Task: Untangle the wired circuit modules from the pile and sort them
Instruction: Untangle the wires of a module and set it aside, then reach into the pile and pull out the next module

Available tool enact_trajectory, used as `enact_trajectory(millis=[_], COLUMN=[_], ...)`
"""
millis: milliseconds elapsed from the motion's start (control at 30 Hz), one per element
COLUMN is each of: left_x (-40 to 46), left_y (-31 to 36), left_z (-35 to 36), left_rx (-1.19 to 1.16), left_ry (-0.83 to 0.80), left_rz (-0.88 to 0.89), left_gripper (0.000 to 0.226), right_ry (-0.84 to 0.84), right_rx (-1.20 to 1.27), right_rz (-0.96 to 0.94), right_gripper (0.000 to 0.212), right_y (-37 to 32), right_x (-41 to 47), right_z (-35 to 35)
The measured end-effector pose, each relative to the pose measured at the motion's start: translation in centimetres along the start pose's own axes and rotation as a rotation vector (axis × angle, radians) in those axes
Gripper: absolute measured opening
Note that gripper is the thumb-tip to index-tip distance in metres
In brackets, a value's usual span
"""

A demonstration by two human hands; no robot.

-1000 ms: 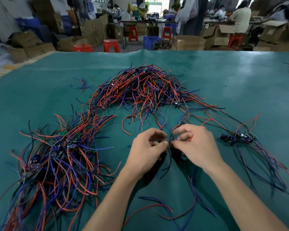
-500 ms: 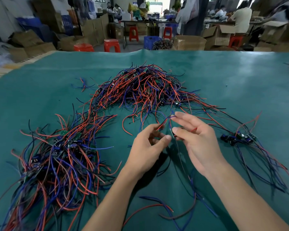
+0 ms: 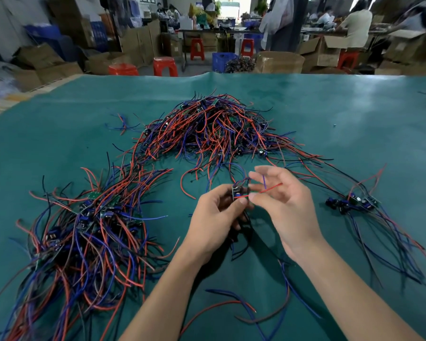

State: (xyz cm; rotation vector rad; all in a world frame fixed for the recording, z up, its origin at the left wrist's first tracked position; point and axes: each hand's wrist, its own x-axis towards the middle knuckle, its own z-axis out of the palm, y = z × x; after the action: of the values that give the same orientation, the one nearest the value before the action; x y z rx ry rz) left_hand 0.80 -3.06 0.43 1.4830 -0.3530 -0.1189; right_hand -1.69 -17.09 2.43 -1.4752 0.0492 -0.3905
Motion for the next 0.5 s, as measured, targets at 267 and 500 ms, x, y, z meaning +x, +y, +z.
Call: enact_trajectory(millis=[267,500], left_x=[0.2,-0.2], left_y=[-0.1,0.5], left_z=[0.2,0.4], left_rx=[-0.017,-0.159], left_ry=[0.182,0.046], left_rz=[0.01,0.024], left_gripper=[0.018,0.022], right_ry=[0.16,0.238], right_rx=[-0.583,-0.642], right_rz=[0.063,-0.196], right_gripper=[0.015,0.013], right_y=[0.2,-0.6], right_x=[0.9,1.0], right_z=[-1.8,-2.6])
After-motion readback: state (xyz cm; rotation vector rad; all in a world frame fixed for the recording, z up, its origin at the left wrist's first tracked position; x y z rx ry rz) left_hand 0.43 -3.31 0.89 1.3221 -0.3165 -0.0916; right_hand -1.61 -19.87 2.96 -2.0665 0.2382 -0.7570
